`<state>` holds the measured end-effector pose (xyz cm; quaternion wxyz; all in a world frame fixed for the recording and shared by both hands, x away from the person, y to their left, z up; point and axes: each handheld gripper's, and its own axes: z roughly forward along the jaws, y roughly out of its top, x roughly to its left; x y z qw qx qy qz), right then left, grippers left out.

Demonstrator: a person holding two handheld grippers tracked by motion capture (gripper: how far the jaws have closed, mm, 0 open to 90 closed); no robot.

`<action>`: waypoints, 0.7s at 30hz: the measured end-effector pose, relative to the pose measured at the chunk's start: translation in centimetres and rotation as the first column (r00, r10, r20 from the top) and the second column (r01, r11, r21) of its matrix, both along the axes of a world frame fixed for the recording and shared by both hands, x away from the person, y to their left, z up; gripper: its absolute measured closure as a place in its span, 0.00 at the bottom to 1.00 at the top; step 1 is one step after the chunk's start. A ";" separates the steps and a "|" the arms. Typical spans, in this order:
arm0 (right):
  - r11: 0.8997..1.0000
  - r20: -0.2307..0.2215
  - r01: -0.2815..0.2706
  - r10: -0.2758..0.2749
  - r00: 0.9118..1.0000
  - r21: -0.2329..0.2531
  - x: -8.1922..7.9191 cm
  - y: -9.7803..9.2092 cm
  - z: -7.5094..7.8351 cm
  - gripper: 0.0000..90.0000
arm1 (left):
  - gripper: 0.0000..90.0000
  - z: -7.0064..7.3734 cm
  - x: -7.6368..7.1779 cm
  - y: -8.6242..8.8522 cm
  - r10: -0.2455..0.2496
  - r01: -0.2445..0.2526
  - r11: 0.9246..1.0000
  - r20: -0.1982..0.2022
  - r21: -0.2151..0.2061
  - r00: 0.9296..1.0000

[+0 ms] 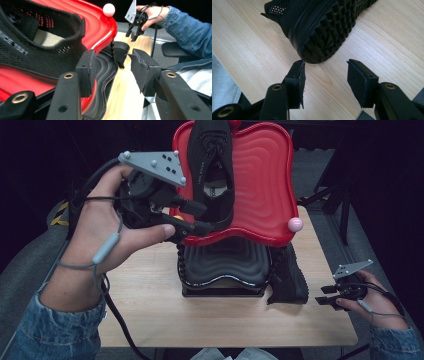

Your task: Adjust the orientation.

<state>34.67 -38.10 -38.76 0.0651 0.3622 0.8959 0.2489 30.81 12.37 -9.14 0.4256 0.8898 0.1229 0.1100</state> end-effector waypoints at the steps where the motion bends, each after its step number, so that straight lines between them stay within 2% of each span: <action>1: 1.000 0.000 -0.001 0.001 1.000 -0.002 0.0 0.0 0.0 0.55 | 0.61 -0.3 0.1 0.1 -0.011 0.011 1.000 -0.003 -0.007 1.000; 3: 1.000 0.001 -0.003 0.003 1.000 -0.001 0.0 0.1 0.0 0.55 | 0.61 -1.1 0.1 0.4 -0.022 0.022 0.999 -0.018 -0.029 1.000; 4: 1.000 0.002 -0.004 0.004 1.000 -0.001 0.0 0.0 0.0 0.55 | 0.60 -1.5 0.2 0.5 -0.030 0.030 0.999 -0.014 -0.034 0.999; 5: 1.000 0.001 -0.002 0.002 1.000 -0.001 0.0 0.0 0.0 0.55 | 0.60 -2.4 0.2 0.8 -0.040 0.039 0.998 -0.022 -0.049 0.999; 6: 1.000 0.001 -0.002 0.002 1.000 -0.001 0.0 0.0 0.0 0.55 | 0.60 -2.4 0.2 0.8 -0.040 0.039 0.998 -0.022 -0.049 0.999; 8: 1.000 0.000 -0.001 0.001 1.000 -0.002 0.0 0.0 0.0 0.55 | 0.59 -3.3 0.3 1.2 -0.043 0.040 0.997 -0.034 -0.066 0.998; 9: 1.000 -0.003 -0.002 0.002 1.000 -0.001 0.0 0.0 0.0 0.55 | 0.59 -4.3 0.5 1.6 -0.044 0.041 0.996 -0.042 -0.079 0.998; 10: 1.000 -0.003 -0.002 0.002 1.000 -0.001 0.0 0.0 0.0 0.55 | 0.59 -4.3 0.5 1.6 -0.044 0.041 0.996 -0.042 -0.079 0.998; 11: 1.000 -0.004 -0.002 0.002 1.000 -0.002 0.0 0.1 0.0 0.55 | 0.59 -5.3 0.6 2.0 -0.044 0.039 0.995 -0.055 -0.093 0.997; 12: 1.000 -0.004 -0.002 0.002 1.000 -0.002 0.0 0.1 0.0 0.55 | 0.59 -5.3 0.6 2.0 -0.044 0.039 0.995 -0.055 -0.093 0.997; 13: 1.000 -0.005 -0.004 0.004 1.000 -0.003 0.1 0.1 -0.1 0.55 | 0.59 -6.4 0.8 2.4 -0.058 0.050 0.992 -0.069 -0.112 0.996; 14: 1.000 -0.005 -0.005 0.005 1.000 -0.003 0.1 0.1 -0.2 0.55 | 0.59 -6.4 0.8 2.4 -0.058 0.050 0.992 -0.069 -0.112 0.996; 16: 1.000 -0.008 -0.005 0.005 1.000 0.001 0.2 0.1 -0.2 0.55 | 0.59 -7.5 0.8 2.7 -0.061 0.051 0.990 -0.075 -0.130 0.995; 18: 1.000 -0.009 0.000 -0.001 1.000 -0.006 0.2 0.0 -0.4 0.55 | 0.57 -8.5 0.8 3.0 -0.055 0.047 0.991 -0.064 -0.127 0.996; 21: 1.000 -0.012 0.005 -0.005 1.000 -0.012 0.3 0.1 -0.4 0.56 | 0.57 -10.2 0.8 3.5 -0.056 0.044 0.989 -0.085 -0.139 0.995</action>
